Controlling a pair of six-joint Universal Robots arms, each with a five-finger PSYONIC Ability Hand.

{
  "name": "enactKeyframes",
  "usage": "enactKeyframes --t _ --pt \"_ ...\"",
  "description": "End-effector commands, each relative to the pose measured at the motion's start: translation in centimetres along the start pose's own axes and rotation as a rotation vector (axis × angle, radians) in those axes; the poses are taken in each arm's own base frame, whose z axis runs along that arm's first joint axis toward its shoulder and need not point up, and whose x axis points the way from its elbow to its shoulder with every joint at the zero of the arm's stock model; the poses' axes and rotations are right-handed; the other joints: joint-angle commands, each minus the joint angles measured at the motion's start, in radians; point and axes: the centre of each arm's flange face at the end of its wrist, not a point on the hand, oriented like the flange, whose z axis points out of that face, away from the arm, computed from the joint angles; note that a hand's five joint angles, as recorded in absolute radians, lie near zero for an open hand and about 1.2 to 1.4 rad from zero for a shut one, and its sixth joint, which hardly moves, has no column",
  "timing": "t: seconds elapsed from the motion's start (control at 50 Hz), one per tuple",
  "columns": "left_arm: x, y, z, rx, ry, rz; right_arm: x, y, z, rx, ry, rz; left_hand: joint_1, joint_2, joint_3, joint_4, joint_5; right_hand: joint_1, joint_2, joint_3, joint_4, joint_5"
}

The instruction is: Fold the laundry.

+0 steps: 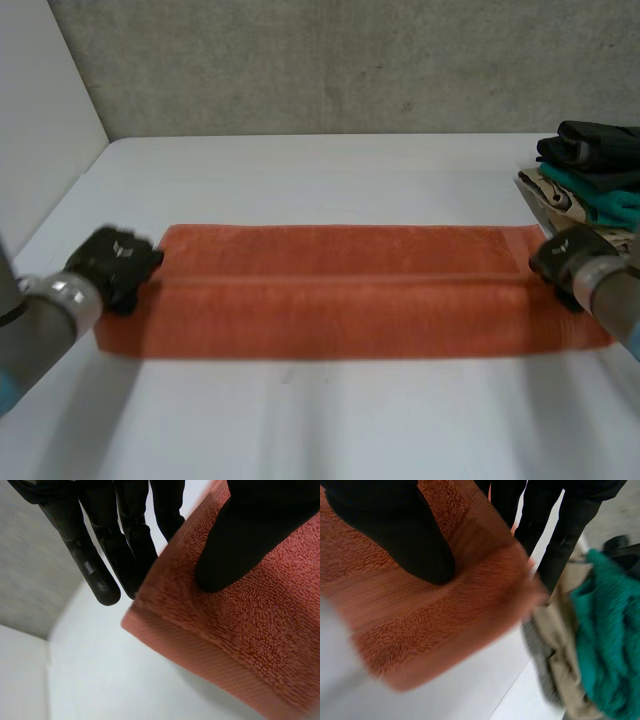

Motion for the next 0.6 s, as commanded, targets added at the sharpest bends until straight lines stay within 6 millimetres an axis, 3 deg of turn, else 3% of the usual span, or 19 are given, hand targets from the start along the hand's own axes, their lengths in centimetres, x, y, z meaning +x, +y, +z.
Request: enactKeyframes --t 0.02,0.12,0.22,0.24,0.26,0.32,0.34,0.46,0.6 --pt "-1.0 -3.0 6.3 0.161 -0.140 0.004 0.9 -1.5 4.7 0.082 0.111 0.018 0.241 0.195 0.203 0.192 0.241 0.263 0.215 0.203 0.196 0.210" --pt "-0.2 -4.2 10.5 0.205 -0.168 0.017 1.4 -2.0 7.9 0.099 0.155 0.020 0.241 0.195 0.203 0.192 0.241 0.263 0.215 0.203 0.196 0.210" --pt "0.0 -4.0 13.5 0.205 -0.217 0.016 1.0 -3.2 10.1 0.143 0.183 0.007 0.241 0.195 0.203 0.192 0.241 0.263 0.215 0.203 0.196 0.210" --pt "0.1 -4.0 13.8 0.209 -0.220 0.014 0.9 -3.3 10.5 0.149 0.188 0.006 0.241 0.195 0.203 0.192 0.241 0.052 0.004 -0.008 -0.015 -0.002" --pt "0.2 -3.9 14.5 0.215 -0.224 0.010 0.8 -3.5 11.3 0.158 0.202 0.004 0.134 0.088 0.095 0.085 0.134 -0.857 -0.905 -0.917 -0.924 -0.910" --pt "0.7 -4.3 14.9 0.233 -0.227 0.019 0.6 -3.7 12.2 0.161 0.229 0.013 -0.915 -0.961 -0.954 -0.964 -0.915 -0.958 -1.006 -1.018 -1.025 -1.012" --pt "1.1 -5.0 14.9 0.256 -0.225 0.014 0.6 -4.0 12.4 0.160 0.254 0.020 -0.981 -1.026 -1.019 -1.030 -0.981 -0.958 -1.006 -1.018 -1.025 -1.012" --pt "2.4 -6.4 14.4 0.307 -0.210 -0.015 1.5 -5.2 11.3 0.170 0.319 0.057 -0.981 -1.026 -1.019 -1.030 -0.981 -0.958 -1.006 -1.018 -1.025 -1.012" --pt "1.4 -7.8 11.3 0.322 -0.198 -0.096 2.6 -5.1 6.7 0.168 0.234 0.256 -0.981 -1.026 -1.019 -1.030 -0.981 -0.958 -1.006 -1.018 -1.025 -1.012"
